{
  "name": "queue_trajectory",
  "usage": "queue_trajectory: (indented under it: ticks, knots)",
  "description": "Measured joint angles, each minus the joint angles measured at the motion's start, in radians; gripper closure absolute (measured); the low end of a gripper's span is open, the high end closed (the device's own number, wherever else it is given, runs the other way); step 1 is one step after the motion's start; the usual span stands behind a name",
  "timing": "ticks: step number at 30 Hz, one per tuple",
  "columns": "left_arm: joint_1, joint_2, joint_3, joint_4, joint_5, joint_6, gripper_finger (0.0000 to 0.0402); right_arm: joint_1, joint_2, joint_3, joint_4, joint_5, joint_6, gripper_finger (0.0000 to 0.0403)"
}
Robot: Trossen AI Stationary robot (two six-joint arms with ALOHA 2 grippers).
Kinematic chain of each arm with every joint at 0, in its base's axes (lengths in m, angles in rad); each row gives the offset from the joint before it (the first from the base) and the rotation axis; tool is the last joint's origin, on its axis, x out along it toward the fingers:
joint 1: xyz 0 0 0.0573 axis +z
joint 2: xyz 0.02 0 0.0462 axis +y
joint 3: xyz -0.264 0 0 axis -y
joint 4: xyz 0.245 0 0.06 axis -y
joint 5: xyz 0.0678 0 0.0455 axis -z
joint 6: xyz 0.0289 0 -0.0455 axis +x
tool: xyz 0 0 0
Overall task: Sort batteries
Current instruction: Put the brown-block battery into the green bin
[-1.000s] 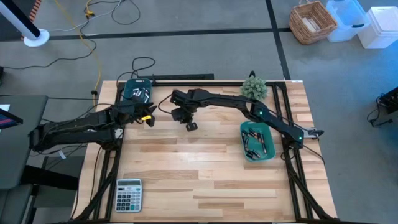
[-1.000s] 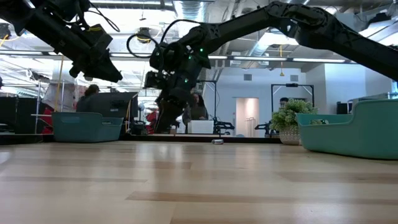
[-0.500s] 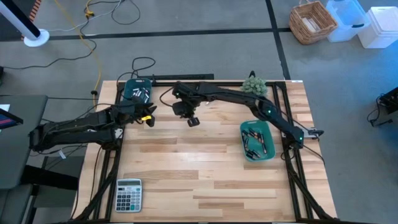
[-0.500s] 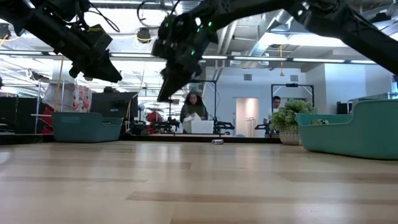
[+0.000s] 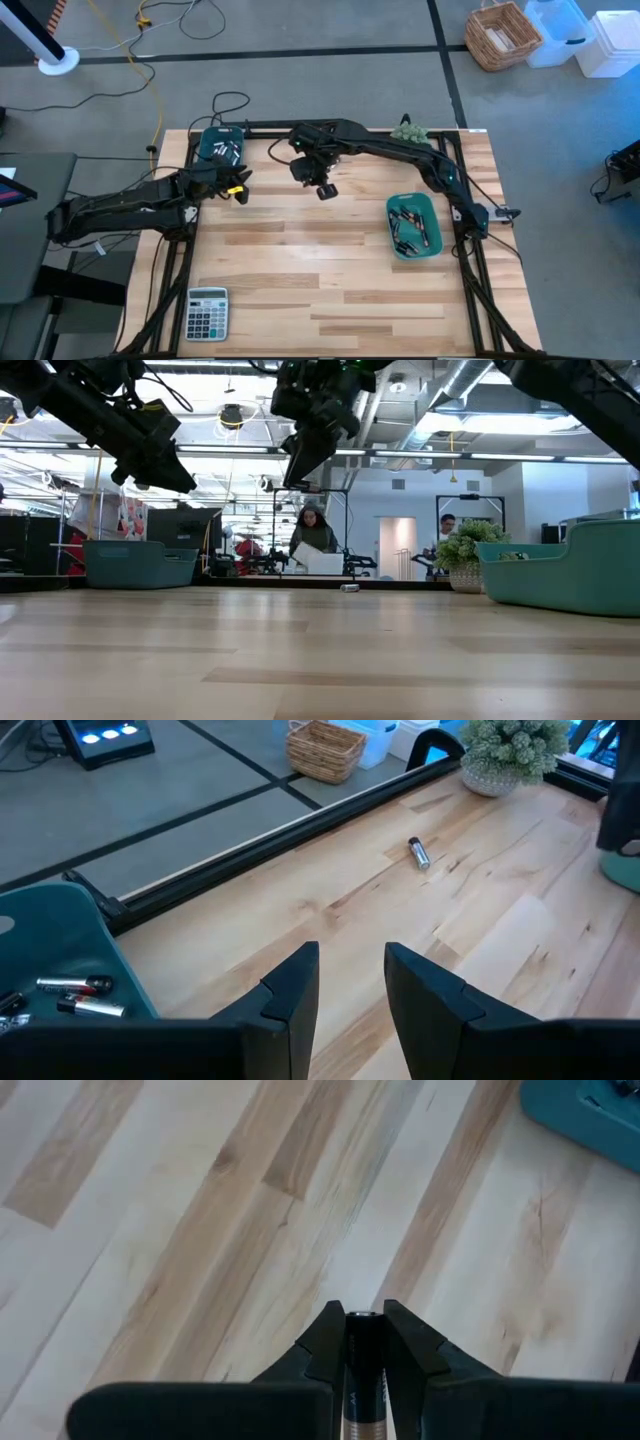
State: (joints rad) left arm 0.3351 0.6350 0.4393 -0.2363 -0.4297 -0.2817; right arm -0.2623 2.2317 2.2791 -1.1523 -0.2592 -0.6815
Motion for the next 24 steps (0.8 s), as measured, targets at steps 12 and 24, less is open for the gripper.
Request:
queue_trajectory:
  ticks: [12,24]
  knots:
    - [0.000,0.000,0.000,0.001,0.000,0.000,0.0290,0.017,-0.102,-0.029,-0.073,-0.052,0.048,0.0340]
    - [0.000,0.000,0.000,0.001,0.000,-0.001,0.0290,0.024,-0.214,-0.028,-0.126,-0.163,0.190,0.0340]
